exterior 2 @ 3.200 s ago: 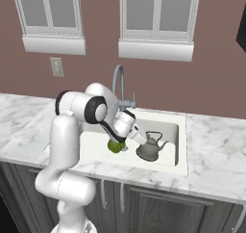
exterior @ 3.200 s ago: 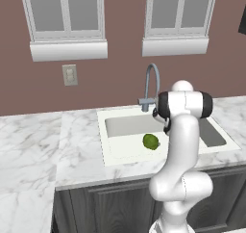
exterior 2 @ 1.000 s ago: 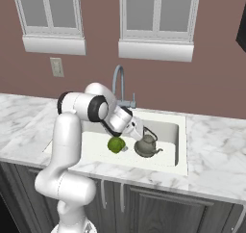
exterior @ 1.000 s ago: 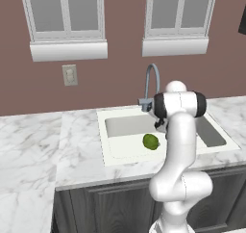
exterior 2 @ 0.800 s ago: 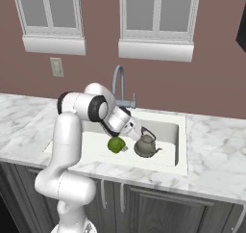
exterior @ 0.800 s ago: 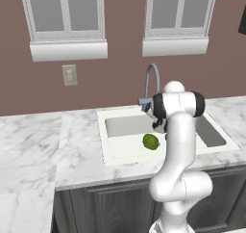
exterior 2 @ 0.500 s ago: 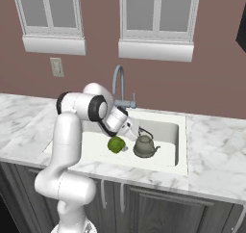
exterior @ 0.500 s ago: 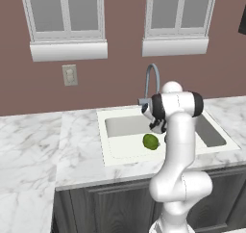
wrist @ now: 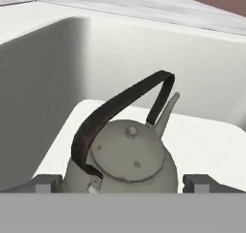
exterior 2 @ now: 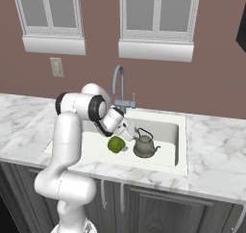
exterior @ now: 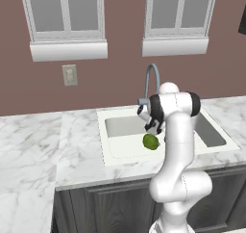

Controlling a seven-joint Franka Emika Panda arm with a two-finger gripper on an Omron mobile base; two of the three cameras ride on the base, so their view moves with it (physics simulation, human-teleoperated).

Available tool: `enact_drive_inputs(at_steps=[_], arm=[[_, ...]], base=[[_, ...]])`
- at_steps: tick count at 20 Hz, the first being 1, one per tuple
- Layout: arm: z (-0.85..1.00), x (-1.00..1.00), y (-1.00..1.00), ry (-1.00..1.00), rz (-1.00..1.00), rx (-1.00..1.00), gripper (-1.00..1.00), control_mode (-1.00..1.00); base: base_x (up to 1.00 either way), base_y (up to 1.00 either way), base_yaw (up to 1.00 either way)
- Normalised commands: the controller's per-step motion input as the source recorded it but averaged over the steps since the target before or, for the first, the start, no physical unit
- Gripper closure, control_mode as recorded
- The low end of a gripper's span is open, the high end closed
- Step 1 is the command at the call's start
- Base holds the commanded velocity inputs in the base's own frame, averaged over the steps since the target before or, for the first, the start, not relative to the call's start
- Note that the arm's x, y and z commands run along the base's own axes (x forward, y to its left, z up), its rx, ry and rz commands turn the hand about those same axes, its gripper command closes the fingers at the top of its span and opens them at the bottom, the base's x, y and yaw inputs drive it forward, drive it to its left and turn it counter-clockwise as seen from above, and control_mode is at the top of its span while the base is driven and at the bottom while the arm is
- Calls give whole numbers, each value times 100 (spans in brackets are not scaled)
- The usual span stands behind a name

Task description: Open the cabinet, pick the kettle from the cabinet, and place it in the sink.

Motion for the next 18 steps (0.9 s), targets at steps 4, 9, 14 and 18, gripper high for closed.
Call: enact_drive_inputs(at_steps=[4,9,14,18], arm=[[-5,0,20,0,2,0,-100,-100],[9,-8,20,0,10,1,-100,-100],[27,-23,9,4,19,4,-100,-100],[27,-25,2,10,29,3,-100,-100]], base=[[0,0,0],[0,0,0],[0,0,0],[0,0,0]])
